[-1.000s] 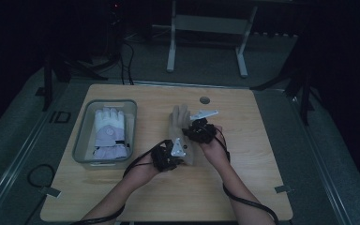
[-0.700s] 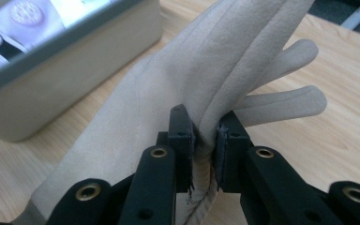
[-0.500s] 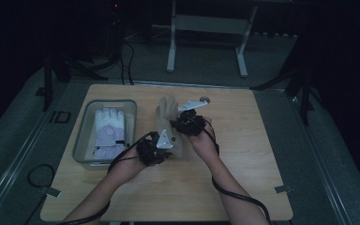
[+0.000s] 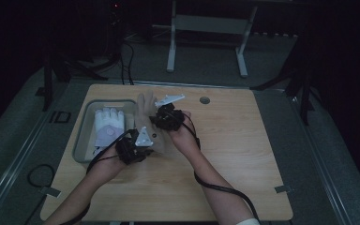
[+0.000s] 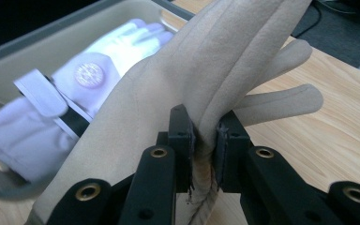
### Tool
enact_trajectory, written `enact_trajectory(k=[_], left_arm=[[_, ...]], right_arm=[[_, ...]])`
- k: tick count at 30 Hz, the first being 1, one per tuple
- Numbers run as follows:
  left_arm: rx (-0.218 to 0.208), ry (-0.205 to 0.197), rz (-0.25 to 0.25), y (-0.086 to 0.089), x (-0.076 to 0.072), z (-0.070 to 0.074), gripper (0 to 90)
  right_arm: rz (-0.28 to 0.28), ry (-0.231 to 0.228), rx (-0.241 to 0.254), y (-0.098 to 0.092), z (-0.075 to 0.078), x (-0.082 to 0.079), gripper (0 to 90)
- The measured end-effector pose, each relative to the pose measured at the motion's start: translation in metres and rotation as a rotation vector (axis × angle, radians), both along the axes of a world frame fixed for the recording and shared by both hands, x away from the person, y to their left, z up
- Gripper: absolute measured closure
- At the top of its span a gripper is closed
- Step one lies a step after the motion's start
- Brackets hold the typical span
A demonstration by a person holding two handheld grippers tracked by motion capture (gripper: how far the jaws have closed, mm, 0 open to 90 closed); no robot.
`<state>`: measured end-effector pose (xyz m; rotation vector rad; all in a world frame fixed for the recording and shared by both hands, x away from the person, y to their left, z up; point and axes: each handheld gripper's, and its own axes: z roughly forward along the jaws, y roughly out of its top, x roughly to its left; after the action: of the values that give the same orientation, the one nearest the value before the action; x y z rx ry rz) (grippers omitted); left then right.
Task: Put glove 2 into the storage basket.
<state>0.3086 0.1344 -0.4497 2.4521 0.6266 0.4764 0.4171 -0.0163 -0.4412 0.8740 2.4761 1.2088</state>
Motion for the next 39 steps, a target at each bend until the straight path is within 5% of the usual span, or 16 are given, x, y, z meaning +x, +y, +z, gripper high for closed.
enact_trajectory(k=[27, 34, 39], left_arm=[[-0.015, 0.018, 0.170, 0.098, -0.017, 0.001, 80.9], [-0.024, 0.024, 0.198, 0.113, -0.020, -0.001, 80.9], [-0.019, 0.053, 0.202, 0.114, -0.016, -0.012, 80.8]], right_arm=[[0.139, 0.008, -0.034, 0.124, 0.003, 0.002, 79.1], [0.166, -0.012, -0.036, 0.146, 0.002, 0.000, 79.1], [0.155, 0.025, -0.057, 0.152, -0.014, 0.004, 79.1]])
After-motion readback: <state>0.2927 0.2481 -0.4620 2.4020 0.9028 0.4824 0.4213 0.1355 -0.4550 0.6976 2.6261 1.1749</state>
